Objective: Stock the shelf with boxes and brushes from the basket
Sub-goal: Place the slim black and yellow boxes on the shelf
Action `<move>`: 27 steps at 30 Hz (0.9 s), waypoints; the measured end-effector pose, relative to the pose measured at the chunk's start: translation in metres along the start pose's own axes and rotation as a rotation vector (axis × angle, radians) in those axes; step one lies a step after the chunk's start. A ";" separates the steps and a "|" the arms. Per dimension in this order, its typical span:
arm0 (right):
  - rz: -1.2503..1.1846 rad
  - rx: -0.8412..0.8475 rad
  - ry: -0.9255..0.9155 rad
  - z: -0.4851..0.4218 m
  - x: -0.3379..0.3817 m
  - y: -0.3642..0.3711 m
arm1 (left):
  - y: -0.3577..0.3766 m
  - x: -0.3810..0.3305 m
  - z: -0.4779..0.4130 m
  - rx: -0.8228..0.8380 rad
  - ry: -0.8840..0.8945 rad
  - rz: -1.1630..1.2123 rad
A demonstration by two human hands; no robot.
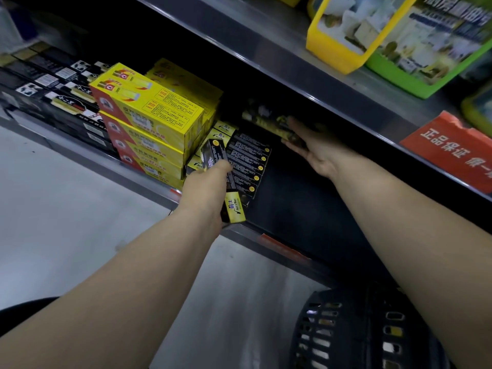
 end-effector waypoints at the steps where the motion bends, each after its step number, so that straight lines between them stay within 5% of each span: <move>1: 0.040 -0.023 -0.032 -0.007 -0.001 0.002 | -0.001 -0.001 -0.002 -0.012 0.015 -0.017; 6: 0.666 -0.212 -0.137 -0.032 -0.007 0.011 | -0.004 -0.001 -0.011 -0.050 0.054 -0.023; 20: 1.237 0.069 -0.160 -0.043 -0.020 0.033 | 0.002 0.005 -0.012 -0.055 0.041 -0.026; 23: 1.298 0.081 -0.317 -0.021 0.004 0.047 | 0.003 0.004 -0.014 -0.040 0.076 -0.047; 27: 1.345 0.342 -0.691 0.041 0.031 0.084 | 0.010 -0.004 -0.012 0.052 0.190 -0.121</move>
Point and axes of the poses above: each hand's wrist, its own z-axis away from the middle knuckle, its own y-axis out of the palm, x = y × z, the point moved 8 cm from there along -z, towards the middle knuckle, and after that the axes turned 14 degrees about z, right-handed, at the moved point
